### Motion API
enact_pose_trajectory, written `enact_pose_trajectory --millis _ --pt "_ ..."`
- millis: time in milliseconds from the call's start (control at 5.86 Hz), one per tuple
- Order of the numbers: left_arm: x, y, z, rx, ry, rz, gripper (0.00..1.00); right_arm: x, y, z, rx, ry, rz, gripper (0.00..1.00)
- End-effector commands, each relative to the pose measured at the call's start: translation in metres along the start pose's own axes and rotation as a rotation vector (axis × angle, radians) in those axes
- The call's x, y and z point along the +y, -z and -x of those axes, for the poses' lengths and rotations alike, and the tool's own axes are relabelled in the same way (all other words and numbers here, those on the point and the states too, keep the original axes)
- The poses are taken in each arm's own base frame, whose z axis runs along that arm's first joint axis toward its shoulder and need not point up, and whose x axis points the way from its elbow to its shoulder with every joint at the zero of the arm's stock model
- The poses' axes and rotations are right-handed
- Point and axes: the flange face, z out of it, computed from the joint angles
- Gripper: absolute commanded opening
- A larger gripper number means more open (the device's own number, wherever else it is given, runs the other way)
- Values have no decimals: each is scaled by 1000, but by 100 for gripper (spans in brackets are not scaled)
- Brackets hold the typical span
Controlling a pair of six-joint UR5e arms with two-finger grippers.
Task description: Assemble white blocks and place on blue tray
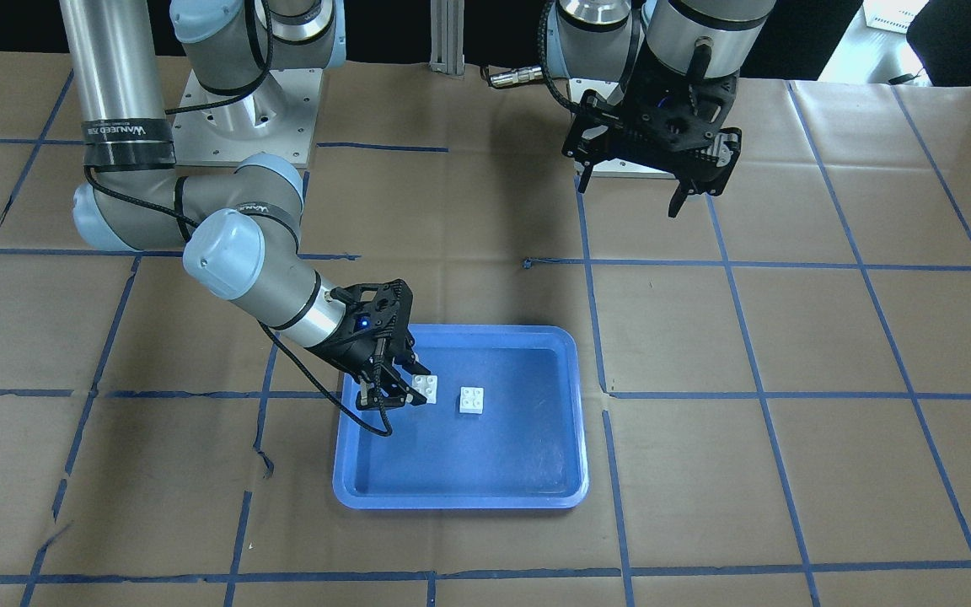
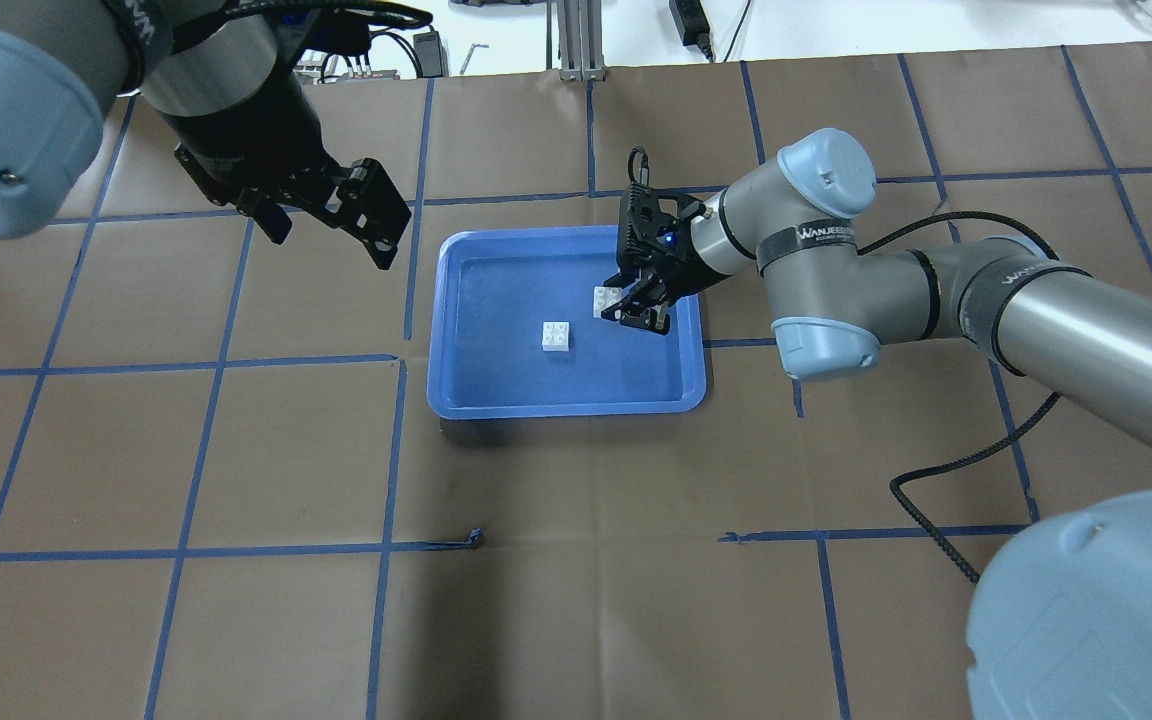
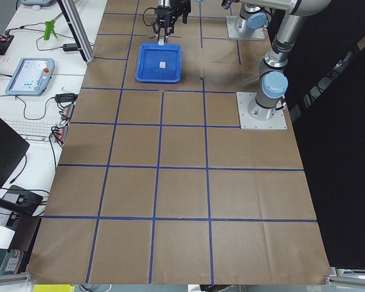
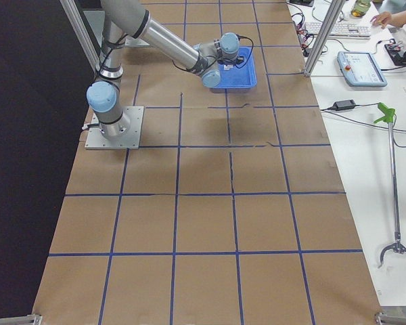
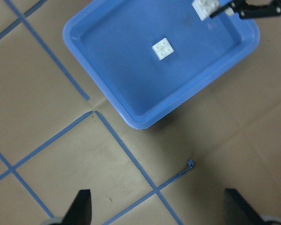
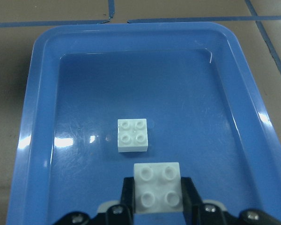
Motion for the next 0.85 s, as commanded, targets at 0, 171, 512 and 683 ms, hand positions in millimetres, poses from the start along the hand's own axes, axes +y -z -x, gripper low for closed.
enact_pose_trajectory --millis 0,171,512,683 --pt "-2 5 5 -2 162 -28 99 9 -22 2 -23 -10 4 26" --pt "-2 5 6 -3 164 -28 99 12 -35 4 -33 -5 3 26" --pt "-3 4 6 -3 163 -30 99 4 -52 14 -52 13 8 26" --pt "-2 0 5 -5 155 -25 99 5 -54 15 -56 10 10 26"
